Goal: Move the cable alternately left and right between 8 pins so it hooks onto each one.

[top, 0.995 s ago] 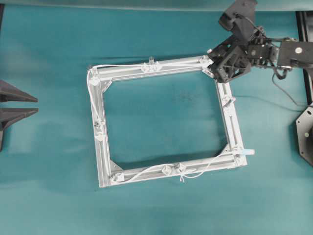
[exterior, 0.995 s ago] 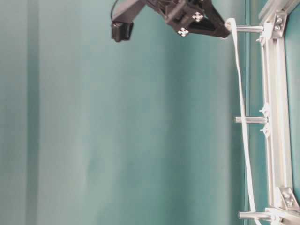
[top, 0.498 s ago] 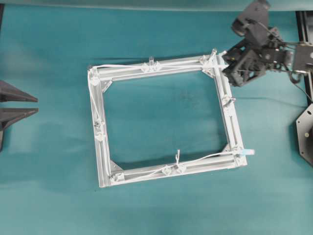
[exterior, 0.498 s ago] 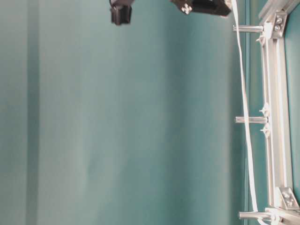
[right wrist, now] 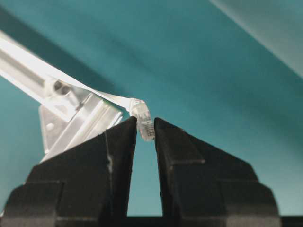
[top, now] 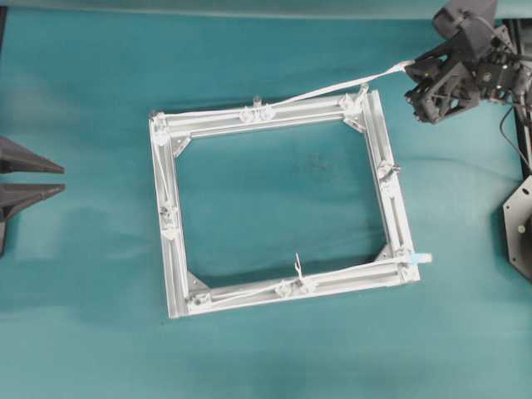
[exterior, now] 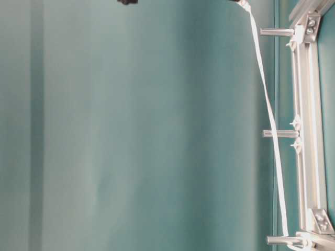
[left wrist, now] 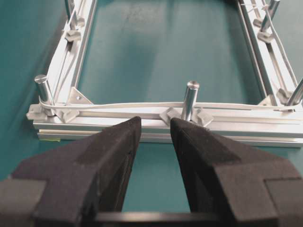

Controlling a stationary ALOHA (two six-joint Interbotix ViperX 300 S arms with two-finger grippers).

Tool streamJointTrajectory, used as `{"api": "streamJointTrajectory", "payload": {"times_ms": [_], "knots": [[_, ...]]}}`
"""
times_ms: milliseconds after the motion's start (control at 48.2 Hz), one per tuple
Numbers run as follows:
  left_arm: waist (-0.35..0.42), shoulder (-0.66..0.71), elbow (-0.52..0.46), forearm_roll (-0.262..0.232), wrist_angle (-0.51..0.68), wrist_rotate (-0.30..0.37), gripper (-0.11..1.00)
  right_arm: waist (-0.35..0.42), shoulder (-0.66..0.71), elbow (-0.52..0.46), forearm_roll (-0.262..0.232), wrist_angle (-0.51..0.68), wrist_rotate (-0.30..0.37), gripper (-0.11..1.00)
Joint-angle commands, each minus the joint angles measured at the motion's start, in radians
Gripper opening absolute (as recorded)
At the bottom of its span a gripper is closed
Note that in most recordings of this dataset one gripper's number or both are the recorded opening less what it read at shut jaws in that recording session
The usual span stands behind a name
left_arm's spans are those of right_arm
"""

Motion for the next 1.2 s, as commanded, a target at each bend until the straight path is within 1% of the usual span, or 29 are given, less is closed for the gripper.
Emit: {"api": "streamJointTrajectory", "payload": {"times_ms": [0, 145, 228, 311, 435, 518, 663, 788, 871, 1078, 1182], "knots": [[0.000, 0.006, -0.015, 0.000, -0.003, 0.003, 0.44, -0.017, 0.038, -0.051, -0.037, -0.009, -0.002, 0.16], [0.000, 0.006, -0.015, 0.000, -0.003, 0.003, 0.44, -0.021, 0.103, -0.107, -0.067, -0.035, 0.002, 0.16], [0.000, 0.006, -0.015, 0.000, -0.003, 0.003, 0.44, -0.026, 0.133, -0.133, -0.069, -0.046, 0.005, 0.16], [0.000, 0.006, -0.015, 0.000, -0.003, 0.003, 0.44, -0.028, 0.158, -0.140, -0.069, -0.057, 0.008, 0.12], [0.000, 0.006, -0.015, 0.000, -0.003, 0.003, 0.44, -0.028, 0.167, -0.109, -0.058, -0.074, 0.020, 0.12], [-0.002, 0.006, -0.015, 0.000, -0.003, 0.003, 0.44, -0.028, 0.158, -0.078, -0.041, -0.092, 0.032, 0.12], [0.000, 0.006, -0.015, 0.000, -0.003, 0.003, 0.44, -0.021, 0.133, -0.020, -0.021, -0.135, 0.081, 0.12], [-0.002, 0.006, -0.015, -0.002, -0.003, 0.003, 0.44, 0.015, 0.107, 0.020, -0.015, -0.169, 0.141, 0.12], [0.000, 0.006, -0.015, 0.000, -0.003, 0.003, 0.44, 0.041, 0.094, 0.034, -0.015, -0.179, 0.163, 0.12], [0.000, 0.006, -0.015, 0.000, -0.003, 0.003, 0.44, 0.109, 0.063, 0.038, -0.011, -0.183, 0.167, 0.12], [-0.002, 0.006, -0.015, -0.002, -0.003, 0.003, 0.44, 0.141, 0.060, 0.049, 0.012, -0.183, 0.167, 0.12]]}}
